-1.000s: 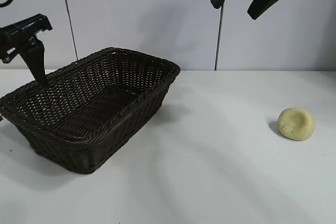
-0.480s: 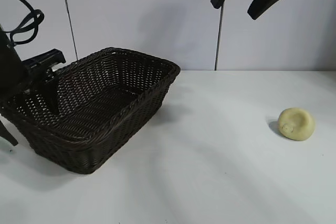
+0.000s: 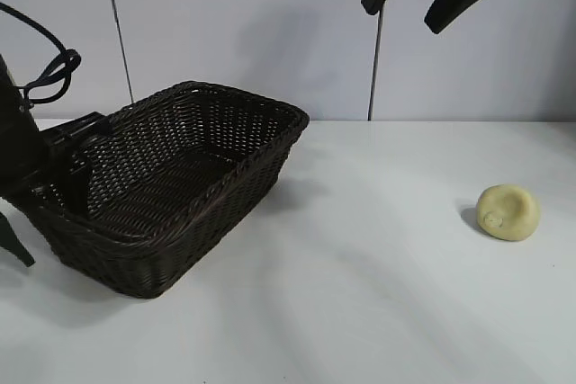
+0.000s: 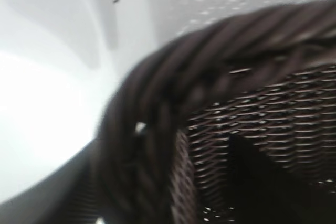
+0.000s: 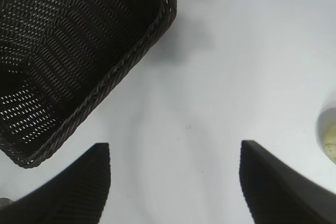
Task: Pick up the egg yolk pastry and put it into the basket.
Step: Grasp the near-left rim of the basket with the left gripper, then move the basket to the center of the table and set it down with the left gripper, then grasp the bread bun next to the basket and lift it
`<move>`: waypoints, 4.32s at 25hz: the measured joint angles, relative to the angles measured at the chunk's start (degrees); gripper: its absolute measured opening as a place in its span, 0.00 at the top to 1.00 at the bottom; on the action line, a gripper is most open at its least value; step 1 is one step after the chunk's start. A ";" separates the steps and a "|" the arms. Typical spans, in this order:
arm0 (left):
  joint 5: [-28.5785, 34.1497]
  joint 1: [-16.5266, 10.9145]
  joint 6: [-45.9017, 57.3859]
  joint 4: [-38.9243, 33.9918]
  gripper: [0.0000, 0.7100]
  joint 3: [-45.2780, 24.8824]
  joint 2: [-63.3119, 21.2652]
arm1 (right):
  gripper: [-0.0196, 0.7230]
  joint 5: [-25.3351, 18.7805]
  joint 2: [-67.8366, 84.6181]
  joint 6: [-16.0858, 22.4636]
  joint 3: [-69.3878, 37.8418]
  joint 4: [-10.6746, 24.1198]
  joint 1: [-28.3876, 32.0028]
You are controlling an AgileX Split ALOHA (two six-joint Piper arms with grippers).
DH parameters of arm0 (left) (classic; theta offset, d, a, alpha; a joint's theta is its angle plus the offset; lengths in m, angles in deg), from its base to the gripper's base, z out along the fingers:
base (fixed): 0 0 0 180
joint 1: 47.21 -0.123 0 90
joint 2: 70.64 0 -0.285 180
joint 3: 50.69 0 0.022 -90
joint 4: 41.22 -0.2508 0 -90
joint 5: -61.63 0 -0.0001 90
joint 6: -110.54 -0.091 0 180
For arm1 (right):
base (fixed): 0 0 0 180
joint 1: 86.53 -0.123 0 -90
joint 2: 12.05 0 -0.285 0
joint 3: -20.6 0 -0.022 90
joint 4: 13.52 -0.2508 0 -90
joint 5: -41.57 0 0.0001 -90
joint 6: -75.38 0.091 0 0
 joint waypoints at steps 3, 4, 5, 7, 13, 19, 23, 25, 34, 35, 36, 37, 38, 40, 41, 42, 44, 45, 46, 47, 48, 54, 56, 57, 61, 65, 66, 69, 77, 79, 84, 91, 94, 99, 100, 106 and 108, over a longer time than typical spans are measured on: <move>0.08 0.00 0.32 -0.01 0.73 -0.04 0.00 | 0.29 0.00 0.00 0.00 0.00 0.05 0.00; -0.29 0.00 0.63 0.05 0.79 -0.04 0.00 | 0.29 0.00 0.00 0.00 0.00 0.05 0.00; -1.07 0.00 1.03 0.26 0.82 -0.04 0.00 | 0.29 0.00 0.00 0.00 0.00 0.05 0.00; -1.85 -0.05 1.11 0.42 0.85 -0.04 0.00 | 0.29 0.00 0.00 0.00 0.00 0.05 0.00; -1.53 -0.05 0.82 2.47 0.85 -0.04 0.00 | 0.29 0.00 0.00 0.00 0.00 0.05 0.00; -0.86 -0.05 -5.47 6.74 0.85 0.35 -1.39 | 0.29 0.00 0.00 0.00 0.00 0.05 0.00; 2.19 -0.05 -10.88 7.87 0.85 2.92 -1.95 | 0.29 0.00 0.00 0.00 0.00 0.05 0.00; 4.01 -0.05 -13.63 7.92 0.85 4.76 -1.95 | 0.29 -0.07 0.00 0.00 0.00 0.05 0.00; 10.70 -0.05 -26.47 7.97 0.86 14.50 -0.41 | 0.29 -0.17 0.00 0.00 0.00 0.00 0.00; 11.56 -0.05 -27.81 7.92 0.86 15.25 0.05 | 0.29 -0.17 0.00 0.00 0.00 0.00 0.00; 12.50 -0.27 -29.37 7.78 0.86 16.07 0.45 | 0.29 -0.17 0.00 0.00 0.00 0.00 0.00; 13.28 -0.56 -31.02 7.78 0.86 16.81 0.82 | 0.29 -0.38 0.00 0.00 0.00 0.00 0.00; 14.12 -1.03 -32.77 7.78 0.86 17.58 1.09 | 0.29 -0.44 0.00 0.00 0.00 0.00 0.00; 15.78 -2.41 -36.84 7.78 0.86 19.24 1.62 | 0.29 -0.44 0.00 0.00 0.00 -0.06 0.00; 16.84 -3.37 -39.31 7.85 0.86 20.28 2.05 | 0.29 -0.44 0.00 0.00 0.00 -0.06 0.00; 18.00 -4.19 -41.35 8.20 0.86 21.14 2.56 | 0.29 -0.44 0.00 0.00 0.00 -0.06 0.00; 20.25 -6.12 -46.01 9.87 0.86 23.33 3.64 | 0.29 -0.44 0.00 0.00 0.00 -0.06 0.00; 21.26 -6.83 -48.22 10.64 0.86 24.53 4.28 | 0.29 -0.44 0.00 0.00 0.00 -0.06 0.00; 21.98 -7.21 -49.97 11.02 0.86 25.58 4.86 | 0.29 -0.44 0.00 0.00 0.00 -0.06 0.00; 22.87 -7.36 -52.04 11.45 0.86 26.88 5.43 | 0.29 -0.44 0.00 0.00 0.00 -0.06 0.00; 23.79 -7.36 -53.87 11.72 0.86 28.24 6.03 | 0.29 -0.44 0.00 0.00 0.00 -0.06 0.00; 29.59 -7.36 -62.83 15.87 0.86 35.25 10.58 | 0.29 -0.47 0.00 0.00 0.00 -0.06 0.00; 30.35 -7.36 -64.78 17.06 0.86 36.70 12.40 | 0.29 -0.51 0.00 0.00 0.00 -0.06 0.00; 30.47 -7.31 -65.35 17.43 0.86 37.21 13.09 | 0.29 -0.51 0.00 0.00 0.00 -0.06 0.00; 30.41 -6.27 -67.56 17.69 0.86 39.31 15.80 | 0.29 -0.54 0.00 0.00 0.00 -0.06 0.00; 30.46 -4.82 -68.31 18.12 0.86 40.29 17.83 | 0.29 -0.58 0.00 0.00 0.00 -0.06 0.00; 30.46 -4.63 -68.34 18.35 0.86 40.51 18.42 | 0.29 -0.58 0.00 0.00 0.00 -0.06 0.00; 29.95 -4.58 -68.34 19.13 0.86 40.85 20.43 | 0.29 -0.58 0.00 0.00 0.00 -0.06 0.00; 25.97 -4.58 -68.34 21.10 0.86 40.98 23.94 | 0.29 -0.58 0.00 0.00 0.00 -0.06 0.00; 25.84 -4.58 -68.34 21.23 0.86 40.98 24.31 | 0.29 -0.58 0.00 0.00 0.00 -0.06 0.00; 25.81 -4.63 -68.34 21.23 0.86 40.98 24.37 | 0.29 -0.58 0.00 0.00 0.00 -0.06 0.00; 25.81 -4.63 -68.34 22.79 0.52 40.98 24.31 | 0.29 -0.58 0.00 0.00 0.00 -0.06 0.00; 25.81 -4.63 -68.34 22.90 0.31 40.98 24.27 | 0.29 -0.58 0.00 0.00 0.00 -0.06 0.00; 26.31 -4.63 -68.29 21.89 0.24 40.98 23.88 | 0.29 -0.58 0.00 0.00 0.00 -0.06 0.00; 26.44 -4.63 -68.21 21.12 0.24 40.98 23.51 | 0.29 -0.58 0.00 0.00 0.00 -0.06 0.00; 27.56 -4.63 -68.04 17.65 0.24 40.98 18.54 | 0.29 -0.58 0.00 0.00 0.00 -0.06 0.00; 27.75 -4.63 -68.04 17.65 0.24 40.98 16.54 | 0.29 -0.58 0.00 0.00 0.00 -0.06 0.00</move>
